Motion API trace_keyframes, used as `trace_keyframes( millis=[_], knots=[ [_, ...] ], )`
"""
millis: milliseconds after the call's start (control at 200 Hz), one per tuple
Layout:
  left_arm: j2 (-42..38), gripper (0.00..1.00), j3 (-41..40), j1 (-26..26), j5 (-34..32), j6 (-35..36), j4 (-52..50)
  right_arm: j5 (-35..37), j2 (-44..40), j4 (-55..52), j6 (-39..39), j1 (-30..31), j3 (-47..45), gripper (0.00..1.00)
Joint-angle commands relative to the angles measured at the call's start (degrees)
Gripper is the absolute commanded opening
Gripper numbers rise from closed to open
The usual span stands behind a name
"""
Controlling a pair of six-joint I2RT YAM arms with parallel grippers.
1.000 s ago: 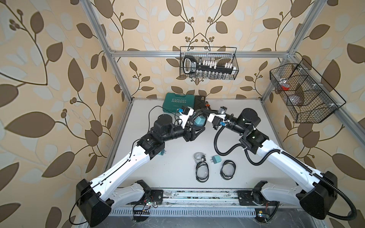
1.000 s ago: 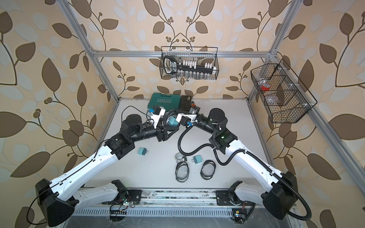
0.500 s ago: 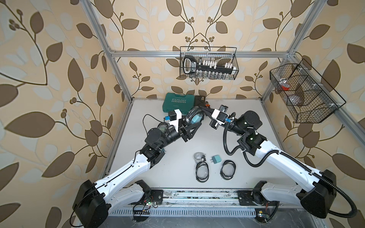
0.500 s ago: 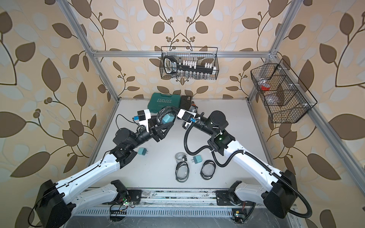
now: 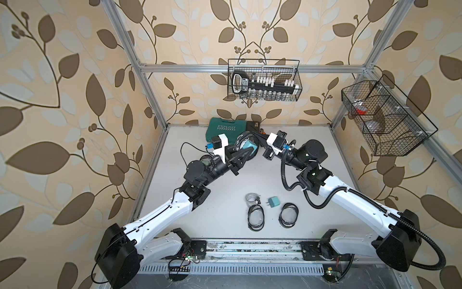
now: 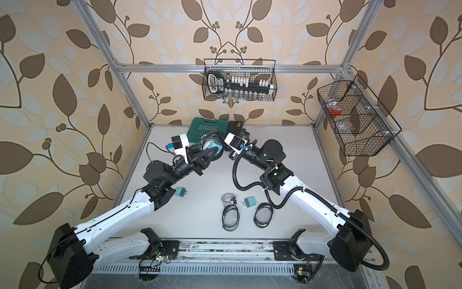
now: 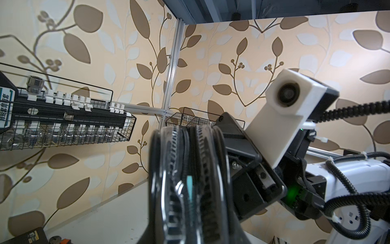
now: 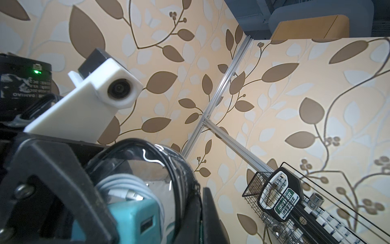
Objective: Pack away charging kits
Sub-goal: Zip the zipper on the storage bag.
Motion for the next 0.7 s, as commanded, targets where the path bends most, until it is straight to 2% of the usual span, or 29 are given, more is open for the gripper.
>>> trace_keyframes(
  millis=[0, 65, 170, 305, 425, 540, 695],
  knots=[
    [-0.75, 0.0, 8.24, -0.51, 3.08, 0.79, -10.96, 0.97, 0.35, -4.34, -5.24, 0.24, 2.23, 0.0],
    [-0.19, 0.0, 12.92, -0.46, 5.46, 2.57, -21.76, 1.99, 0.5, -7.84, -9.02, -0.7, 3.75, 0.0],
    [0.9, 0.0, 17.63, -0.51, 10.58, 5.88, -33.82, 0.83, 1.03, -13.92, -13.8, -3.6, 7.0, 0.0],
    [1.95, 0.0, 20.91, -0.49, 11.48, 10.02, -47.01, -0.66, 0.51, -15.78, -16.61, -6.91, 8.37, 0.0],
    [3.92, 0.0, 24.06, -0.53, 10.94, 14.13, -57.92, -3.72, -0.71, -18.98, -22.07, -7.25, 8.8, 0.0],
    [5.72, 0.0, 25.08, -0.55, 10.72, 16.62, -61.73, -6.15, -1.5, -19.13, -24.55, -7.23, 8.44, 0.0],
    [7.11, 0.0, 25.11, -0.51, 11.98, 19.07, -65.15, -3.71, -0.58, -20.08, -26.63, -7.52, 9.62, 0.0]
  ],
)
